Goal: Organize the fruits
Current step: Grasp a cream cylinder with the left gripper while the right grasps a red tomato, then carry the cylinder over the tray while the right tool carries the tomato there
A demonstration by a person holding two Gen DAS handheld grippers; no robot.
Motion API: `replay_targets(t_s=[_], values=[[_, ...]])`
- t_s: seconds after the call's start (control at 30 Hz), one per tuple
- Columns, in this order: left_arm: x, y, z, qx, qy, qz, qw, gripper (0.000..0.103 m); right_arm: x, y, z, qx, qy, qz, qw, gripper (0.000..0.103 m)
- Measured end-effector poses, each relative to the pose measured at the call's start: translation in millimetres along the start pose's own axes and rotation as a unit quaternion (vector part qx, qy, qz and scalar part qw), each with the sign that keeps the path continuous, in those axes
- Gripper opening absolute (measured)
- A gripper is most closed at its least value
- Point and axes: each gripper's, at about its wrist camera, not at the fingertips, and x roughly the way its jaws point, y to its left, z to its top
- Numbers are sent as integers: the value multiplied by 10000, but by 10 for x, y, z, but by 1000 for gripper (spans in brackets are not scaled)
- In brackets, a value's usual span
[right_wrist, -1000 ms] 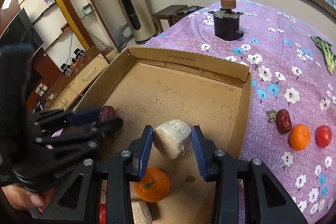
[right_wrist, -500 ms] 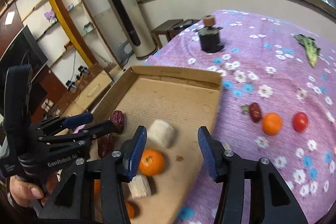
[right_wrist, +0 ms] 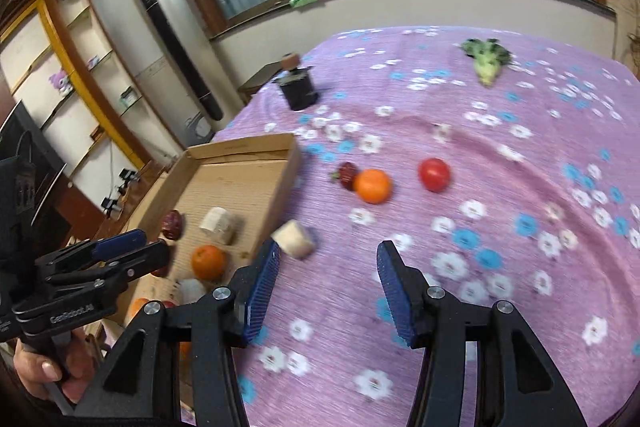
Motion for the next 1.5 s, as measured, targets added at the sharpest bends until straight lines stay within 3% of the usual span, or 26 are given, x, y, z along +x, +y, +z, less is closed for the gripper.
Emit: replay_targets(t_s=[0.23, 0.5, 0.67, 0.9, 1.03, 1.33, 1.4, 1.47, 1.5], values=[[53, -367, -35, 254, 92, -278, 9992, 59, -151, -249, -90, 157, -61, -159, 9997, 53], [310, -855, -174, 558, 468, -892, 9933, 58, -202, -470, -130, 347, -86, -253, 9990, 53], [619, -884, -243, 520, 842, -722, 9925, 58, -167, -537, -85, 371, -93, -278, 9989, 53], [682, -623, -126, 367, 718, -354, 9961, 57, 15, -613, 46, 315, -82, -365, 9988, 53], [764, -468, -16, 181, 754, -380, 9963, 57, 237, -647, 149, 176, 8, -507, 9986, 53], [1083, -567, 226, 390, 750, -32, 9964, 57, 763, -689, 447, -84, 157, -730, 9972, 52], [1128, -598, 248, 417, 759, -121, 9962, 44, 866, -678, 496, -168, 192, -796, 9965, 49], [1133, -615, 250, 472, 717, -14, 9963, 34, 981, -672, 519, -231, 280, -853, 9957, 33], [1122, -620, 249, 497, 695, -39, 9963, 32, 1003, -672, 519, -258, 285, -909, 9951, 32]])
